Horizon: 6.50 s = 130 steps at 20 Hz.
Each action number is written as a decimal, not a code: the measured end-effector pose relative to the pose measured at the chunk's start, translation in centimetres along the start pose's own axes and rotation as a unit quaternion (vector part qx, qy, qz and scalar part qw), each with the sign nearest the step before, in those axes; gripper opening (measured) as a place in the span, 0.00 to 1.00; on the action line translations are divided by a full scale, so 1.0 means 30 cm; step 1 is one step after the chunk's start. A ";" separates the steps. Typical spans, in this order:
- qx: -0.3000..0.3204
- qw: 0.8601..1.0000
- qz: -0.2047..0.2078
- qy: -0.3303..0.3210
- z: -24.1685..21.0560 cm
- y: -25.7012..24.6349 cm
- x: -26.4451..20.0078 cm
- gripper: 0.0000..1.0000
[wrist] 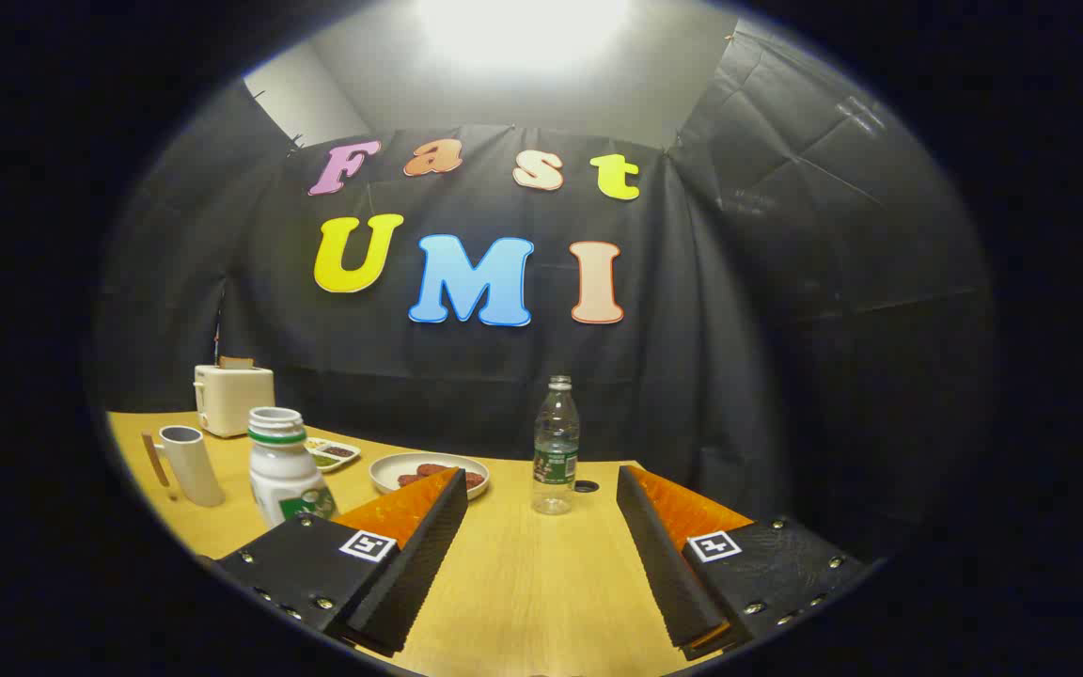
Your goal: Take the bottle from table, then pour the juice into the cup, finally place the bottle on the coaster
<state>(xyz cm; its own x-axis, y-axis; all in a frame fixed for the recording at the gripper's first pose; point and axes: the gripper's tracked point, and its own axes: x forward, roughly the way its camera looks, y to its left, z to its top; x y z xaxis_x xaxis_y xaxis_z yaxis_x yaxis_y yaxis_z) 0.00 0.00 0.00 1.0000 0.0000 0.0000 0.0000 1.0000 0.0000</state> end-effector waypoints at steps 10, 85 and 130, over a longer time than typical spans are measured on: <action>0.005 0.999 0.022 0.029 0.084 0.193 -0.190 0.97; -0.273 0.958 0.031 0.079 -0.056 0.755 0.143 0.62; -0.654 0.756 0.025 -0.022 0.012 0.985 0.171 0.62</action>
<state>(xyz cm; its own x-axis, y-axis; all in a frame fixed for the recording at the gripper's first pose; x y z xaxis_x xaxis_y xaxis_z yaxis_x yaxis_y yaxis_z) 5.14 29.56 0.35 0.9978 0.0665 0.0003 -0.0093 0.1436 -0.9896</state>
